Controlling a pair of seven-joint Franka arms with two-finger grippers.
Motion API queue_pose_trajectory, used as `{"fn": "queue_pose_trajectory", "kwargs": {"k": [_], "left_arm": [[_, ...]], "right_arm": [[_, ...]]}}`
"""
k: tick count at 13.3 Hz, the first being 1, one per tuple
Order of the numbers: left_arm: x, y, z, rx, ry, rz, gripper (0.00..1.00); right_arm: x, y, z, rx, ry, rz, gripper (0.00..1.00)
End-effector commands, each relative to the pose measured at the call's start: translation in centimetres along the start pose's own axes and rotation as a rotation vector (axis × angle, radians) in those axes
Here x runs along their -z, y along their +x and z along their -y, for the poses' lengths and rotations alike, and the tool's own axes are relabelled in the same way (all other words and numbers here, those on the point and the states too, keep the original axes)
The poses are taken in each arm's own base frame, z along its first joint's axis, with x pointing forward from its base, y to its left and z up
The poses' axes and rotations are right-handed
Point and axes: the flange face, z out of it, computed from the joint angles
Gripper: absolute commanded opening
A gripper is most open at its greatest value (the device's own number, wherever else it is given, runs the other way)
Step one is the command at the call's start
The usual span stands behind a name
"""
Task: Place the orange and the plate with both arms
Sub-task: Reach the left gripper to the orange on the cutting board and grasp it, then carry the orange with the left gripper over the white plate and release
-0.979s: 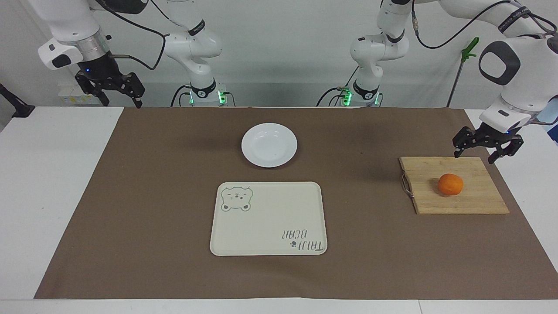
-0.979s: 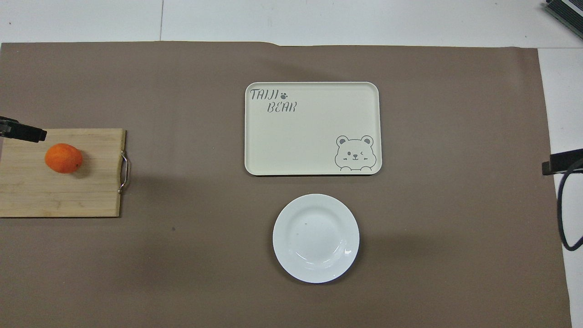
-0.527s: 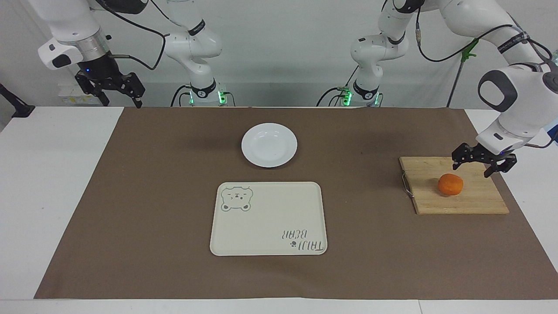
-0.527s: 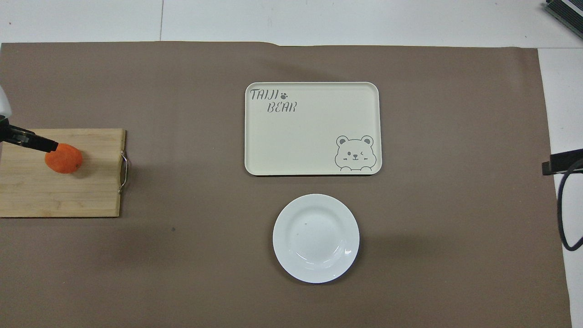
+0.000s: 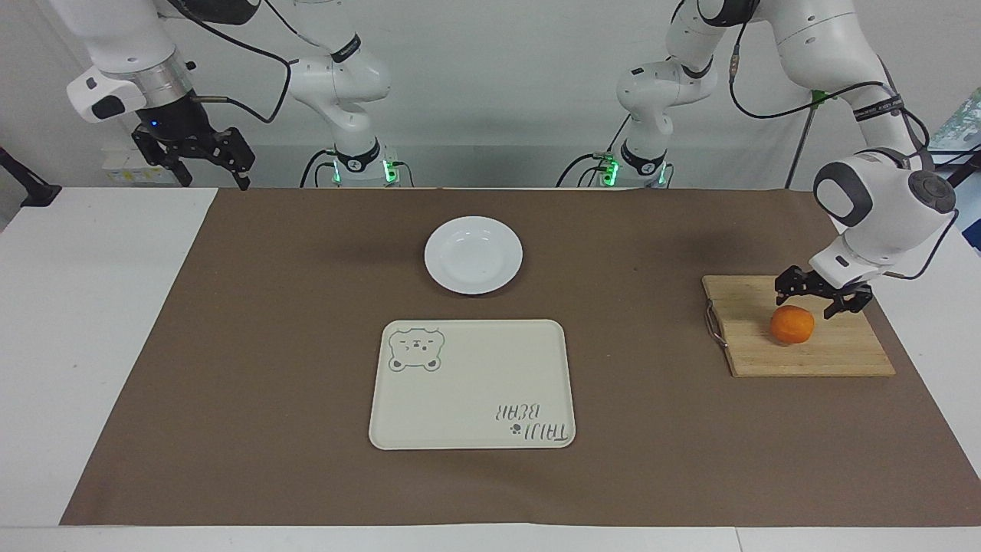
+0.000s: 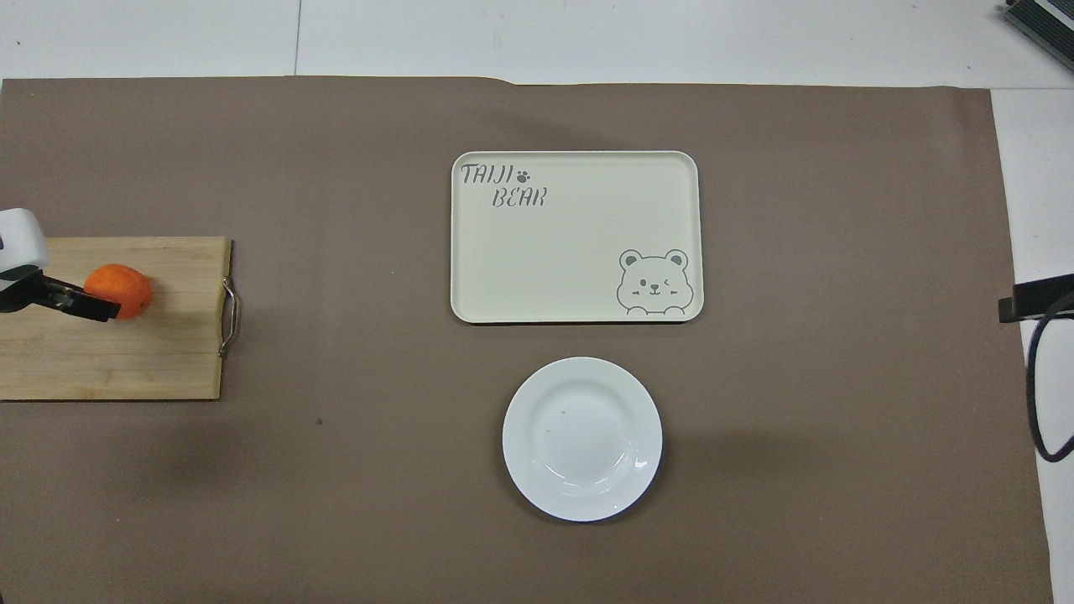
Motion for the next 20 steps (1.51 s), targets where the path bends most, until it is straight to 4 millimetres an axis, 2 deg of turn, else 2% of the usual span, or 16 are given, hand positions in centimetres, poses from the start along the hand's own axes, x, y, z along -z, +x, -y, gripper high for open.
{"fn": "queue_pose_trajectory", "kwargs": {"k": [1, 3, 7, 8, 10, 12, 13, 14, 17, 18, 20], "left_arm": [[0.7, 0.5, -2.2, 0.019, 0.030, -0.044, 1.00], [-0.6, 0.9, -2.2, 0.022, 0.031, -0.043, 1.00], [-0.6, 1.5, -1.4, 0.014, 0.067, -0.089, 1.00], [-0.6, 1.4, -1.2, 0.017, 0.071, -0.094, 0.88], [-0.6, 1.4, -1.2, 0.016, 0.070, -0.092, 0.44], [-0.3, 1.4, -1.5, 0.019, 0.065, -0.087, 0.15], [0.7, 1.6, -1.9, 0.026, 0.067, -0.095, 0.00], [2.1, 1.6, -2.6, 0.042, 0.062, -0.096, 0.00], [5.3, 4.5, -9.1, 0.054, 0.042, -0.102, 0.00], [6.3, 5.4, -11.8, 0.077, 0.033, -0.104, 0.00], [7.0, 7.6, -18.6, 0.123, 0.013, -0.102, 0.00]], "right_arm": [[0.0, -0.5, 0.0, 0.007, 0.023, -0.010, 1.00], [0.0, -0.5, 0.0, 0.006, 0.023, -0.010, 1.00], [0.0, -0.5, 0.0, 0.006, 0.023, -0.010, 1.00], [0.0, -0.5, 0.0, 0.006, 0.023, -0.010, 1.00], [0.0, -0.5, 0.0, 0.006, 0.023, -0.010, 1.00], [0.0, -0.5, 0.0, 0.006, 0.023, -0.010, 1.00], [0.0, -0.5, 0.0, 0.006, 0.023, -0.010, 1.00], [0.0, -0.5, 0.0, 0.006, 0.023, -0.010, 1.00], [0.0, -0.5, 0.0, 0.006, 0.023, -0.010, 1.00], [0.0, -0.5, 0.0, 0.006, 0.023, -0.010, 1.00], [0.0, -0.5, 0.0, 0.006, 0.023, -0.012, 1.00]]}}
